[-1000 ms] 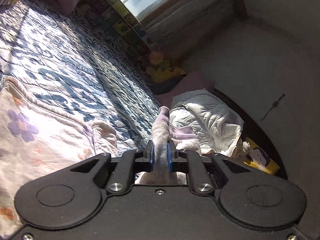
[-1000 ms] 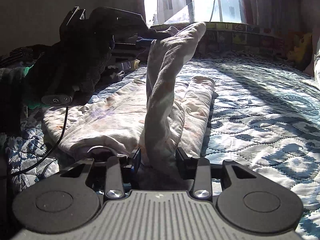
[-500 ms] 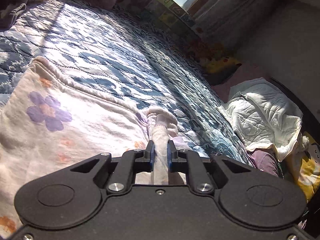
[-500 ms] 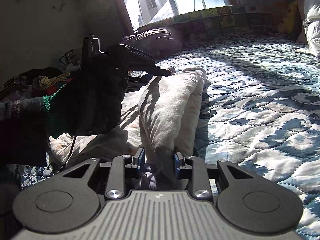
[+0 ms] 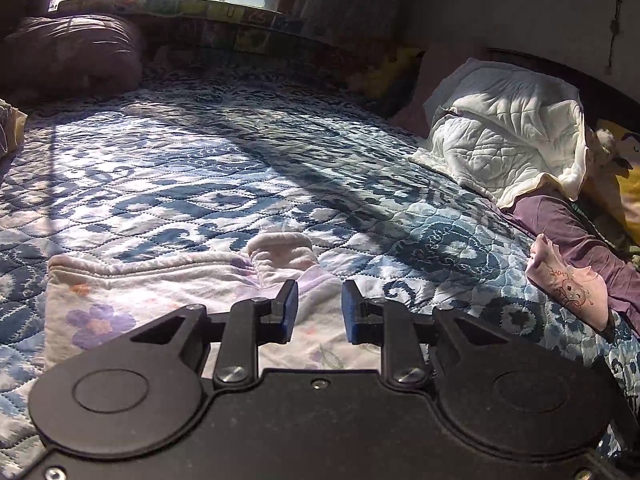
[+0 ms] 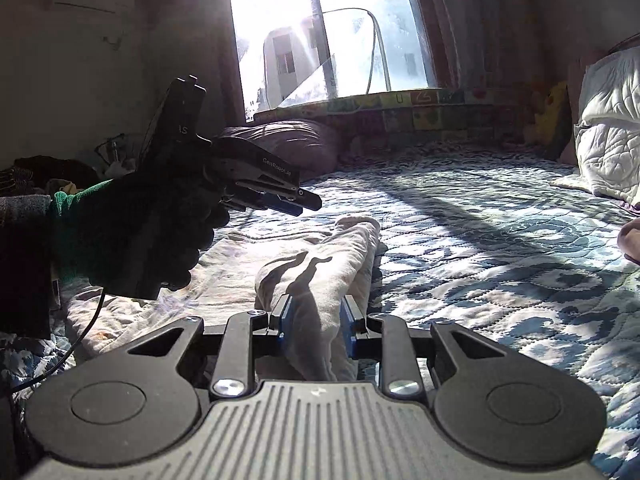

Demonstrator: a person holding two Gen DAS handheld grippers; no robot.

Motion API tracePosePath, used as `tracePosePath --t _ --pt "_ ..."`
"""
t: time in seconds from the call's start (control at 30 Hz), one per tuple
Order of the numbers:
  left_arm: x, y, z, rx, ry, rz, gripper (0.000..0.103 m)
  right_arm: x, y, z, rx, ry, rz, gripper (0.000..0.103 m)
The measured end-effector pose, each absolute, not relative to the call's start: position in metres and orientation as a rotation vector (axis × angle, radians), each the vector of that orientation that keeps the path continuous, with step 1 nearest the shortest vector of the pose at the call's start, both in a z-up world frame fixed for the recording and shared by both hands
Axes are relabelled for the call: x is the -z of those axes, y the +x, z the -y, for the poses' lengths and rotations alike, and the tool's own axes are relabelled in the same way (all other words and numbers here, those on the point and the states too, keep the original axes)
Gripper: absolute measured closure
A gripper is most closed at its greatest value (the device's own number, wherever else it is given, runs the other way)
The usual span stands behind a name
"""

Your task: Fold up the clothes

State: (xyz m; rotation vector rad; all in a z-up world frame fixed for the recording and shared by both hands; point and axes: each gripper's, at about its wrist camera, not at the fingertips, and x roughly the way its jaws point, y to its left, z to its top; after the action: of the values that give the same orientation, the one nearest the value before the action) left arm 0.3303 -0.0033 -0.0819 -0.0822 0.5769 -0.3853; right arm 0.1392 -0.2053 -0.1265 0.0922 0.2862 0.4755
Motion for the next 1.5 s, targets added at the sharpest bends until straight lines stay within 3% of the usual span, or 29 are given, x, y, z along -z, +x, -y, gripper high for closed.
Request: tracePosePath --t 0.1,0.23,0.4,0.53,0.83,1.17,1.4,1.5 --pt "0.095 0.341 0.031 0.401 0.073 -0.620 0.083 0.128 0.153 0.197 -0.502 0.123 -0.324 0.079" --pt "0.123 0.364 0.046 0.360 0.152 -0.697 0.082 0.155 0.190 0.196 -0.519 0.283 -0.600 0.082" --pt "0.141 0.370 0.057 0.333 0.255 -0.722 0.080 0.163 0.199 0.213 -0.541 0.400 -0.632 0.092" --pt "0.138 0.374 0.067 0.313 0.313 -0.753 0.080 0.163 0.194 0.212 -0.540 0.388 -0.607 0.092" --pt "0.087 0.399 0.067 0.261 0.210 -0.704 0.078 0.153 0.177 0.205 -0.542 0.327 -0.547 0.082" --pt "0.139 0.462 0.064 0.174 0.149 -0.860 0.077 0.155 0.180 0.204 -0.577 0.323 -0.567 0.076" --pt "0.128 0.478 0.044 0.150 -0.046 -0.958 0.075 0.155 0.179 0.206 -0.589 0.332 -0.545 0.075" --pt "0.098 0.457 0.028 0.110 -0.155 -0.854 0.071 0.151 0.174 0.209 -0.585 0.338 -0.501 0.069"
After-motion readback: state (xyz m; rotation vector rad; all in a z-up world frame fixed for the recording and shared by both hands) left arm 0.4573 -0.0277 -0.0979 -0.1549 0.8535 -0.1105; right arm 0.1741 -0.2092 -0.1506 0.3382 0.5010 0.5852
